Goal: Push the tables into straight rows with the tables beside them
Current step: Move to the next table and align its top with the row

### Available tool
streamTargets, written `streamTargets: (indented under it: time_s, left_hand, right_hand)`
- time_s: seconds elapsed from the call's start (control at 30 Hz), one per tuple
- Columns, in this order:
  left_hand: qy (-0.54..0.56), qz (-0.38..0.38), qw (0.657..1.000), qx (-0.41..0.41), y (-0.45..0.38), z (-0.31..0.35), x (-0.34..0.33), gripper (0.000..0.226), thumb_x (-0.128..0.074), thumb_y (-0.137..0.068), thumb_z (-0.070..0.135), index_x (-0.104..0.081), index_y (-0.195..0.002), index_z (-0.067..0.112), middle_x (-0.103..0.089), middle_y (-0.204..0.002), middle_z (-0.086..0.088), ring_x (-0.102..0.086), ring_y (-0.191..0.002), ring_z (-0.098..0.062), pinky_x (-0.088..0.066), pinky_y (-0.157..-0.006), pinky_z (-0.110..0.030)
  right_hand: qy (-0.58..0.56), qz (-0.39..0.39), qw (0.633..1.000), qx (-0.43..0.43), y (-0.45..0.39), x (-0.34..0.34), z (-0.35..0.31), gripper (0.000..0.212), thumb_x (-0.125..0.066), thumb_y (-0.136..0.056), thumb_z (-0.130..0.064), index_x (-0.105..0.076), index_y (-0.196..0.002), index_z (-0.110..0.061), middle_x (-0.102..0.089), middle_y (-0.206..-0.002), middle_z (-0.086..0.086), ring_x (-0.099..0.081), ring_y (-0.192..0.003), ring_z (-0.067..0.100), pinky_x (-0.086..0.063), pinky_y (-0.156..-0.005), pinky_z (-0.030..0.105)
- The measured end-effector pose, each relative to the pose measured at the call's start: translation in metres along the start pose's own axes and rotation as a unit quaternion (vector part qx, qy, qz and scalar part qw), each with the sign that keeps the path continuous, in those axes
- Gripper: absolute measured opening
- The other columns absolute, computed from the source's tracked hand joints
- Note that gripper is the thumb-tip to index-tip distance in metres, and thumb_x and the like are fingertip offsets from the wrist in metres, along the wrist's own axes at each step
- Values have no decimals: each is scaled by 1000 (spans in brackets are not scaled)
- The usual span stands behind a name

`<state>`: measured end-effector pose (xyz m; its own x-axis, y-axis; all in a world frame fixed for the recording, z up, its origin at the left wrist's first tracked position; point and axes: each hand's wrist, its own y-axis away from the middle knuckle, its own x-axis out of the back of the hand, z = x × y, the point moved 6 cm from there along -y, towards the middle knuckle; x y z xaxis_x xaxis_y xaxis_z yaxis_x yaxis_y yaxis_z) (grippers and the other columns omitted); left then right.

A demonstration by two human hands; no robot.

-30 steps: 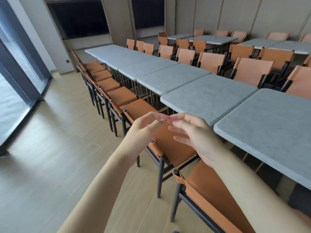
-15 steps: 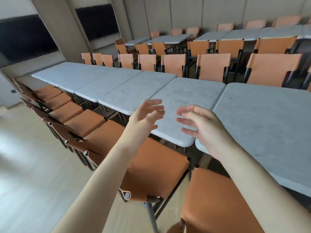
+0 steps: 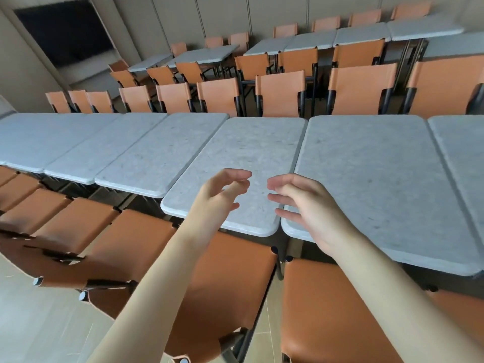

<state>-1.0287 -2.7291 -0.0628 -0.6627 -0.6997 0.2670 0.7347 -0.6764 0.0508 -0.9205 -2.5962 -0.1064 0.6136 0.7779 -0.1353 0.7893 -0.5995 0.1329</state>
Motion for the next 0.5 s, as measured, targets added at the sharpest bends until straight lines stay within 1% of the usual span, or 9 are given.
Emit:
streamTargets:
  time_s: [0.1,0.2,0.4,0.5]
  left_hand:
    - [-9,-28,1000,-10,-18,-9,12,20,-58,-100,23,-74,-108,30,-69,-114,20,-63,-117,-6,-52,-102,-34]
    - [-13,-59,998,-11,-44,-24,34,20,-57,-101,22,-74,-109,29,-69,-115,19,-63,-118,-5,-52,-103,-34]
    - [-19,-146,989,-20,-113,-79,88,20,-57,-100,23,-73,-108,31,-69,-113,19,-62,-119,-6,-50,-106,-38]
    - [-30,-182,983,-6,-147,-114,115,18,-60,-98,27,-74,-106,35,-68,-104,26,-62,-117,-5,-48,-108,-41]
  right_hand:
    - [-1,21,1000,-3,-11,-18,8,19,-58,-100,-19,-76,-101,-24,-73,-116,-13,-71,-102,3,-56,-99,37]
    - [0,41,999,-8,-25,-42,21,18,-59,-100,-20,-76,-100,-24,-73,-116,-13,-71,-103,2,-56,-99,36]
    - [-17,154,988,-20,-72,-102,58,18,-58,-99,-18,-76,-102,-22,-72,-117,-13,-71,-102,3,-56,-100,37]
    - [1,175,983,-49,-93,-145,85,19,-57,-98,-18,-75,-100,-25,-72,-113,-16,-70,-103,2,-55,-100,38]
